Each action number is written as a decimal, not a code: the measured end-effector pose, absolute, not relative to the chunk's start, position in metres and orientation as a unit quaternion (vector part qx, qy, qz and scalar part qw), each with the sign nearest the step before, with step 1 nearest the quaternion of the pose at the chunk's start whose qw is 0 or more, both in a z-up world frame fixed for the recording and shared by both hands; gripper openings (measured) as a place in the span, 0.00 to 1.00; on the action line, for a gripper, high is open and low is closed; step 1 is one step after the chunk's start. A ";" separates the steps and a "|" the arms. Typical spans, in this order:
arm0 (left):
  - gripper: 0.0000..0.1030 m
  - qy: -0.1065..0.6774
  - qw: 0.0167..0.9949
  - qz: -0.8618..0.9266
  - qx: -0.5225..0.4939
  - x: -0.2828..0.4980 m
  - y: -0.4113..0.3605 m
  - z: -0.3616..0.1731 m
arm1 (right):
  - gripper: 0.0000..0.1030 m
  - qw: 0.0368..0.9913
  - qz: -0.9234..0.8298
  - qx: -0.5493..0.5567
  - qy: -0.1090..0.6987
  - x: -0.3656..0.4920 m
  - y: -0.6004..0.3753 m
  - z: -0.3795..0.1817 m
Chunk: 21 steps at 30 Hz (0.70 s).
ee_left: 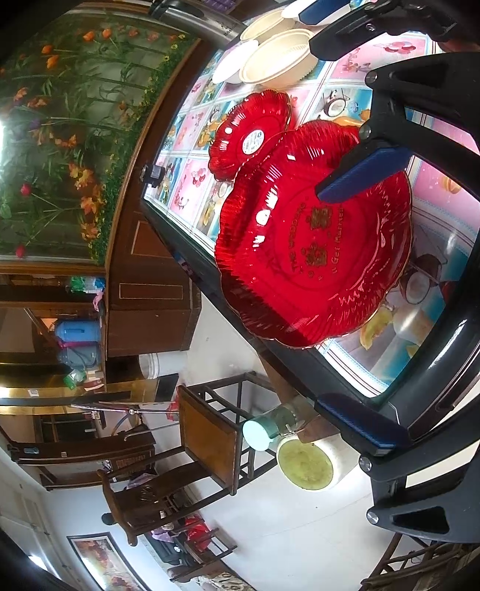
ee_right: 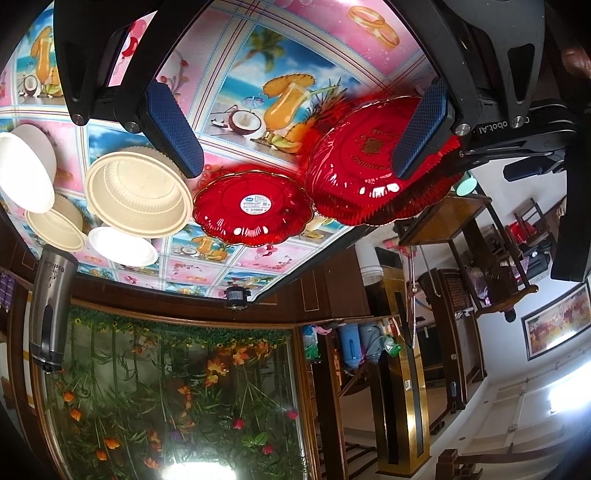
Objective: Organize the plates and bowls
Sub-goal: 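Move the left gripper toward the rim of the large red plate, then close the left gripper on the large red plate's rim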
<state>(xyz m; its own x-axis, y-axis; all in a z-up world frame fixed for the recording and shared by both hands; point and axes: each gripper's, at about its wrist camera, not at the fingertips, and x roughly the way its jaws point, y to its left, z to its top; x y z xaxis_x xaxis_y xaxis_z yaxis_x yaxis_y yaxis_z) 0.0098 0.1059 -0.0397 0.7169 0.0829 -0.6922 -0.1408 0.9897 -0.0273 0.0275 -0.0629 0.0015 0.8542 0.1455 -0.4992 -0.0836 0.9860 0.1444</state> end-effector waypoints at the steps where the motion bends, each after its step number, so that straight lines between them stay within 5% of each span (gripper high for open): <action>1: 1.00 0.372 0.925 0.062 -0.040 0.011 0.108 -0.041 | 1.00 0.961 0.060 0.059 0.265 0.029 -0.062 0.001; 21: 1.00 0.387 0.917 0.072 -0.063 0.027 0.135 -0.054 | 1.00 0.953 0.067 0.061 0.290 0.054 -0.039 -0.009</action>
